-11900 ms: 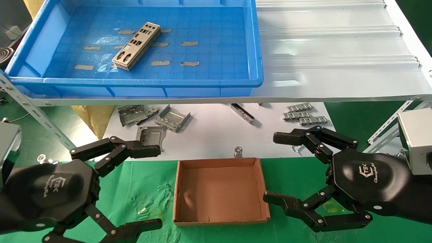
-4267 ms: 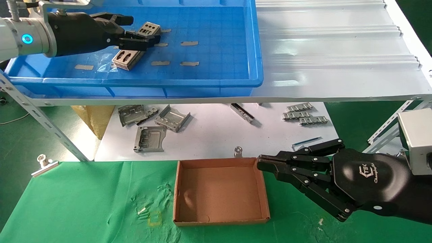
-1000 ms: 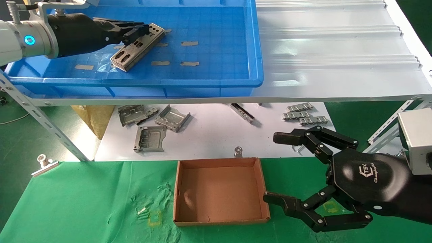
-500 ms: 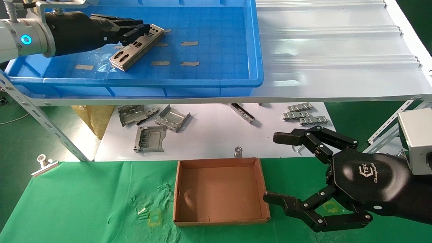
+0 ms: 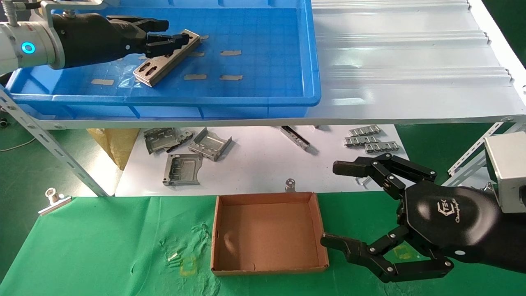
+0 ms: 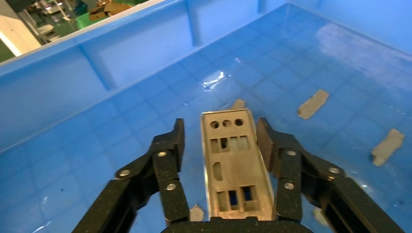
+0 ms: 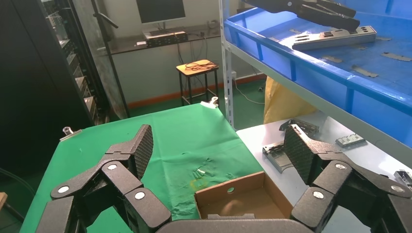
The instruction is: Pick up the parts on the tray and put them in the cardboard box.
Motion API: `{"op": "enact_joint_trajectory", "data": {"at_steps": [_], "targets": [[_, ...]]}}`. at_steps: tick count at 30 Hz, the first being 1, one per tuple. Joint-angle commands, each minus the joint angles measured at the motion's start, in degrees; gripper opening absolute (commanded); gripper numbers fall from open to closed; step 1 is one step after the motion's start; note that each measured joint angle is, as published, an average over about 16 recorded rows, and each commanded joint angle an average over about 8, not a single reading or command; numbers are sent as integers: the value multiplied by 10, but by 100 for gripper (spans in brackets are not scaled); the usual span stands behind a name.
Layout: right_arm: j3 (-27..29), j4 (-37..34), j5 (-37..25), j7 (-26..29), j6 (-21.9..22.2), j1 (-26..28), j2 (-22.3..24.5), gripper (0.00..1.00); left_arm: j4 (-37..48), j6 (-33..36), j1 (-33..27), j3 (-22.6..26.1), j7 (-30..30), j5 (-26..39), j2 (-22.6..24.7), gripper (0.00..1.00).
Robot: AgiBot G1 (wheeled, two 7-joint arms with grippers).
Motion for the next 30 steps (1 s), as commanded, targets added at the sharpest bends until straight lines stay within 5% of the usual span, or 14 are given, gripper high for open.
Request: {"op": "enact_joint_trajectory", "data": {"at_steps": [1, 6, 9, 14, 16, 30], "targets": [[0, 0, 0, 0, 0, 0, 0, 100, 0, 8, -1, 0, 0, 0, -1, 100], [0, 0, 0, 0, 0, 0, 0, 100, 5, 10, -2, 3, -4, 4, 0, 97], [0, 0, 0, 0, 0, 0, 0, 100, 9, 7, -3, 5, -9, 8, 1, 71], [0, 0, 0, 0, 0, 0, 0, 100, 12, 7, -5, 8, -18, 11, 3, 12], [0, 0, 0, 0, 0, 0, 0, 100, 13, 8, -5, 8, -21, 12, 3, 2], [0, 0, 0, 0, 0, 0, 0, 100, 10, 5, 1, 7, -26, 10, 3, 0]]}}
